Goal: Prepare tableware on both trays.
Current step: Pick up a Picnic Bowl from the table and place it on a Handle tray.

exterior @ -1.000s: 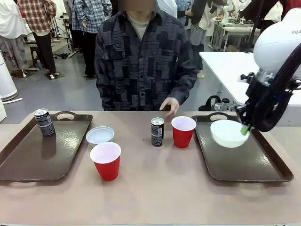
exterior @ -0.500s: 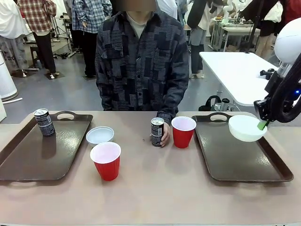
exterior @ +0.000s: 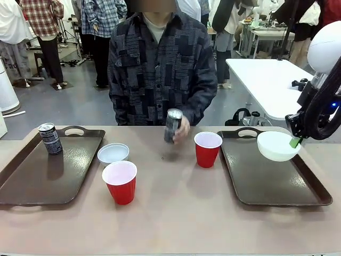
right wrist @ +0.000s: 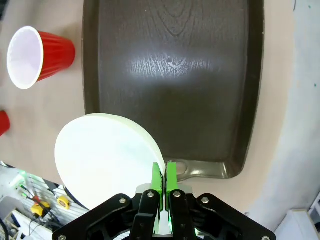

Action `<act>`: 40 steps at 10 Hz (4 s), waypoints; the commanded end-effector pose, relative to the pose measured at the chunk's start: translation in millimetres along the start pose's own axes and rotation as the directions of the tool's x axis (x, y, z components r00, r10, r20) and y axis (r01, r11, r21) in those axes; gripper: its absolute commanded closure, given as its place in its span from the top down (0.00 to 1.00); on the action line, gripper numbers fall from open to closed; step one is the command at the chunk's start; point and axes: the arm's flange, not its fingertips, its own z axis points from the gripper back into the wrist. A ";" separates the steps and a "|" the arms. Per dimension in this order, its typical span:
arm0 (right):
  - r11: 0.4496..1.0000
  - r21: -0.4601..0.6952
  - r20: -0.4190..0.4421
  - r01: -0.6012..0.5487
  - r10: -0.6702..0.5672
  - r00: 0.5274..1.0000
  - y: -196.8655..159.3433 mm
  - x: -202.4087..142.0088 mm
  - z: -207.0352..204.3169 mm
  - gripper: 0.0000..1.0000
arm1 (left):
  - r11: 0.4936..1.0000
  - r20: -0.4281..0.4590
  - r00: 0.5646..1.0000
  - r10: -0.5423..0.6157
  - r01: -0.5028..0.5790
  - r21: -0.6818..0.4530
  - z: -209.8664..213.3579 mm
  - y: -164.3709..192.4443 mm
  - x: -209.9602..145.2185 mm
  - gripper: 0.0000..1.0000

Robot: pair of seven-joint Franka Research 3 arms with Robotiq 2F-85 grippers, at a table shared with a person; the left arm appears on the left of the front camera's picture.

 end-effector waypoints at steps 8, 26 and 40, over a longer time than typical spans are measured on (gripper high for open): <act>0.976 -0.086 -0.124 -0.200 0.189 0.974 9.5 -89.9 0.7 0.04 | 1.000 0.009 1.000 0.001 -0.001 -0.012 1.3 -0.4 0.1 1.00; 0.992 0.001 -0.088 -0.128 0.128 0.988 -9.9 33.6 -88.2 0.04 | 1.000 0.009 1.000 0.001 -0.001 -0.012 1.3 -0.4 0.1 1.00; 0.998 -0.026 -0.086 -0.059 0.056 0.995 18.2 -11.5 -14.9 0.98 | 1.000 0.009 1.000 0.001 -0.001 -0.012 1.3 -0.4 0.1 1.00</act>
